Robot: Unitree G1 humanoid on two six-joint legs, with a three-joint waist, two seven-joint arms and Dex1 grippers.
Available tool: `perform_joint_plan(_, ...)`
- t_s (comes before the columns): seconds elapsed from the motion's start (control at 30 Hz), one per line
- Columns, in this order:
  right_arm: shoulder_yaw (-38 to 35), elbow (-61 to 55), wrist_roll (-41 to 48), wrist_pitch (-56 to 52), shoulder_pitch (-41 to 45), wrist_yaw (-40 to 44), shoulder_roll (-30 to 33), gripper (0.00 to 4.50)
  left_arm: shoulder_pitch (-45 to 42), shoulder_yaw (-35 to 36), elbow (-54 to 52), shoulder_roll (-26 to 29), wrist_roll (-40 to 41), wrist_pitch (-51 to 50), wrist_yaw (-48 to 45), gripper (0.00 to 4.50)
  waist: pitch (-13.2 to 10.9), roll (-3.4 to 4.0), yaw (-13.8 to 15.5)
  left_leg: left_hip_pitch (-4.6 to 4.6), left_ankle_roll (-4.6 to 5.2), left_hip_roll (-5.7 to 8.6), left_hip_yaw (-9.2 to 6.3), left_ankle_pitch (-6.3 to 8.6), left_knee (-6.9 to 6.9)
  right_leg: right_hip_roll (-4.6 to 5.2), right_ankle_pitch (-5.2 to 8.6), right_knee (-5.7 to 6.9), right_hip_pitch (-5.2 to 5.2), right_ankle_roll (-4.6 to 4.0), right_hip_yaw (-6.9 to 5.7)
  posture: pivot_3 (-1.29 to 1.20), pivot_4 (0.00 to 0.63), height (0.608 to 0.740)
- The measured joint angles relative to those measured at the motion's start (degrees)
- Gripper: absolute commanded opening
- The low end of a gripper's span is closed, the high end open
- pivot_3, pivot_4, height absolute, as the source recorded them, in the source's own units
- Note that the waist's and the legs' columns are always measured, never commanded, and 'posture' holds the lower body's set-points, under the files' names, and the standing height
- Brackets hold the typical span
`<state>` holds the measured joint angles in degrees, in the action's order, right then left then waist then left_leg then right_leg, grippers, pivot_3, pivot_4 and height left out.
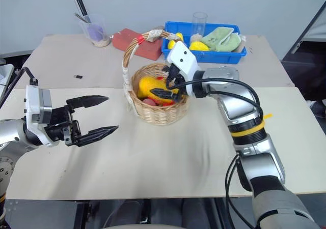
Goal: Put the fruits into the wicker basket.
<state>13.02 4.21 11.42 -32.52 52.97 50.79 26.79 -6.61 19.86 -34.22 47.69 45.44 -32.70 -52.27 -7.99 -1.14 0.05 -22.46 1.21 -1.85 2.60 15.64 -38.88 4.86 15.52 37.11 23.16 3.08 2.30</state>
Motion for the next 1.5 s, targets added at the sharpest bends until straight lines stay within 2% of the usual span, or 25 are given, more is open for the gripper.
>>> perform_joint_plan(0.13, -0.8, -4.2, 2.2, -1.2, -1.0, 2.0, 1.6, 4.49, -0.1, 0.0, -0.3, -0.1, 1.4, -0.1, 1.6, 4.50, 0.0, 0.00, -0.2, 0.01, 0.01, -0.02, -0.03, 0.00, 0.03, -0.01, 0.00, 0.00, 0.00, 0.00, -0.02, 0.00, 0.150, 0.740)
perform_joint_plan(0.3, -5.3, -12.6, 5.2, -2.3, -7.6, 4.2, 8.1, 4.49, -1.7, -0.9, -0.3, -0.2, 2.2, -1.1, 3.7, 4.50, 0.0, -0.01, 0.2, 0.01, 0.02, 0.01, -0.08, 0.01, 0.00, 0.01, 0.00, -0.08, -0.08, 0.00, -0.04, 0.00, 0.150, 0.740)
perform_joint_plan(0.43, -9.6, -13.8, 5.3, -2.6, -12.8, 0.9, 10.2, 4.49, -2.6, -2.1, -0.3, -0.6, 2.1, -1.2, 5.2, 4.50, 0.0, -0.02, 0.0, 0.06, 0.02, 0.01, -0.01, 0.01, 0.02, 0.00, 0.00, -0.15, -0.03, 0.00, 0.03, 0.00, 0.150, 0.740)
perform_joint_plan(0.57, -14.3, -8.2, 4.2, -0.1, -12.5, -8.8, 3.5, 4.49, -3.8, -3.5, -0.4, -1.1, 2.0, -1.2, 6.0, 4.50, 0.0, -0.04, -1.1, 0.17, -0.03, -0.08, -0.03, -0.02, 0.06, -0.17, 0.02, -0.10, -0.03, -0.06, 0.15, 0.00, 0.150, 0.740)
perform_joint_plan(0.67, -14.7, -2.0, 3.1, 2.3, -10.5, -13.5, -0.6, 4.49, -4.3, -4.1, -0.3, -1.2, 2.0, -1.2, 6.1, 4.50, 0.0, -0.04, -1.2, 0.15, -0.08, -0.11, -0.03, -0.05, 0.12, -0.22, 0.02, -0.02, 0.02, -0.08, 0.16, 0.00, 0.150, 0.740)
perform_joint_plan(0.93, -14.9, 11.4, 2.4, 9.6, -4.3, -16.6, -6.1, 4.49, -4.6, -4.5, -0.4, -1.4, 2.9, -1.2, 6.1, 4.50, 0.0, -0.03, -1.0, 0.06, -0.10, -0.08, -0.02, -0.06, 0.11, -0.15, 0.02, -0.01, 0.00, -0.07, 0.13, 0.00, 0.150, 0.740)
perform_joint_plan(1.03, -15.0, 17.3, 2.2, 12.8, -1.8, -16.8, -7.5, 3.70, -4.6, -4.6, -0.4, -1.5, 2.9, -1.2, 6.1, 4.50, 0.0, -0.03, -1.0, 0.09, -0.11, -0.09, -0.02, -0.06, 0.12, -0.16, 0.02, -0.01, -0.01, -0.07, 0.11, 0.00, 0.150, 0.740)
perform_joint_plan(1.13, -15.1, 21.1, 2.1, 14.8, -1.0, -17.0, -8.1, 2.72, -4.6, -4.7, -0.4, -1.7, 2.9, -1.1, 6.1, 4.50, 0.0, -0.03, -1.0, 0.08, -0.11, -0.09, -0.03, -0.06, 0.13, -0.16, 0.02, 0.00, -0.01, -0.07, 0.10, 0.00, 0.150, 0.740)
perform_joint_plan(1.2, -15.1, 22.6, 2.1, 15.8, -0.9, -16.7, -8.4, 1.90, -4.6, -4.7, -0.4, -1.7, 2.9, -1.1, 6.1, 4.50, 0.0, -0.03, -1.0, 0.07, -0.11, -0.09, -0.03, -0.07, 0.13, -0.16, 0.02, 0.00, 0.00, -0.07, 0.11, 0.00, 0.150, 0.740)
perform_joint_plan(1.37, -14.9, 23.6, 1.5, 17.1, -0.9, -15.9, -8.9, 0.32, -4.6, -4.8, -0.4, -1.9, 2.9, -1.0, 6.1, 4.50, 0.0, -0.02, -1.1, 0.07, -0.11, -0.10, -0.03, -0.07, 0.14, -0.16, 0.02, 0.00, 0.00, -0.07, 0.11, 0.00, 0.150, 0.740)
perform_joint_plan(1.5, -14.8, 23.8, 1.1, 17.5, -0.9, -15.3, -9.1, 0.21, -4.5, -5.0, -0.4, -2.1, 2.8, -0.9, 6.1, 4.50, 0.0, -0.02, -1.1, 0.08, -0.11, -0.10, -0.02, -0.07, 0.14, -0.16, 0.02, 0.01, 0.00, -0.07, 0.11, 0.00, 0.150, 0.740)
